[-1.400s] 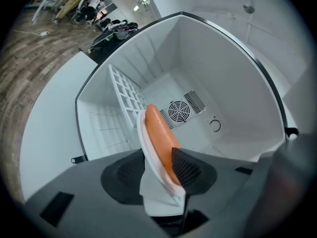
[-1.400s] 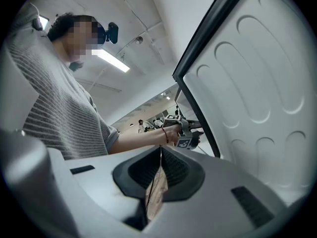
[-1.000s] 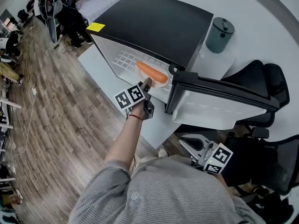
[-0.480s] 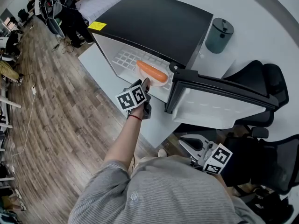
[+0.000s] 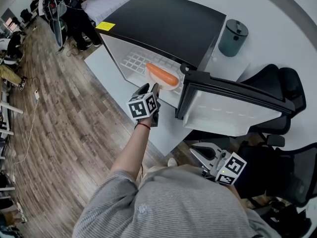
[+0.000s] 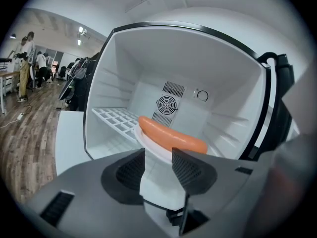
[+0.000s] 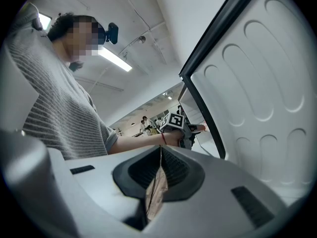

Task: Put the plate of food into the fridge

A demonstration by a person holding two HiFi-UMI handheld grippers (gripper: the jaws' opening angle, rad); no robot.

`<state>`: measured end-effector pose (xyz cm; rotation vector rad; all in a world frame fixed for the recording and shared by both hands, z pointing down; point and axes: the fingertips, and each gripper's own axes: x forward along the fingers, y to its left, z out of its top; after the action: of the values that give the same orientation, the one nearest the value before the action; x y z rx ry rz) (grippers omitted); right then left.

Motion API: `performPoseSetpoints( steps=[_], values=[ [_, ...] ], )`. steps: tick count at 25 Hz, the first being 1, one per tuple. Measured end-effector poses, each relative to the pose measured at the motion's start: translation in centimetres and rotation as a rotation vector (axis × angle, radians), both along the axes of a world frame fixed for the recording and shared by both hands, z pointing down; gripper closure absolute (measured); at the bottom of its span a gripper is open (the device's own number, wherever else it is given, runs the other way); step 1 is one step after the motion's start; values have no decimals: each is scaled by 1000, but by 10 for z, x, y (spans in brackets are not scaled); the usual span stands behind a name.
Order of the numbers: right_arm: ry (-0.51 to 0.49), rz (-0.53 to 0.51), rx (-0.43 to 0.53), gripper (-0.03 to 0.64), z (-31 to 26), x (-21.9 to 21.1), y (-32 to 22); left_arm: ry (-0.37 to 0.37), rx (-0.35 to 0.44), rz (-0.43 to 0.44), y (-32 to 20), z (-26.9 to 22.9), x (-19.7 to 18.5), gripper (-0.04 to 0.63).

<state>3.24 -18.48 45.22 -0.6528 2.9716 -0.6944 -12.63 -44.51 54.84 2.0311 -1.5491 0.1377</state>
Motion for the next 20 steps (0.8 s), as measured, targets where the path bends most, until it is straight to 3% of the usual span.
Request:
performPoseSetpoints(
  steps=[4, 6, 7, 20],
  values=[
    [-3, 1, 0, 603, 0, 1, 2, -31, 8, -8, 4, -3, -4, 454],
    [-4, 1, 1, 603, 0, 1, 3, -42, 14, -21, 6, -4, -8, 573],
    [-5, 0, 2, 603, 0, 1, 3, -40, 14, -23, 7, -4, -9, 584],
    [-9, -15, 7, 603, -1, 0, 6, -53, 23, 15, 15, -7, -3, 584]
  ],
)
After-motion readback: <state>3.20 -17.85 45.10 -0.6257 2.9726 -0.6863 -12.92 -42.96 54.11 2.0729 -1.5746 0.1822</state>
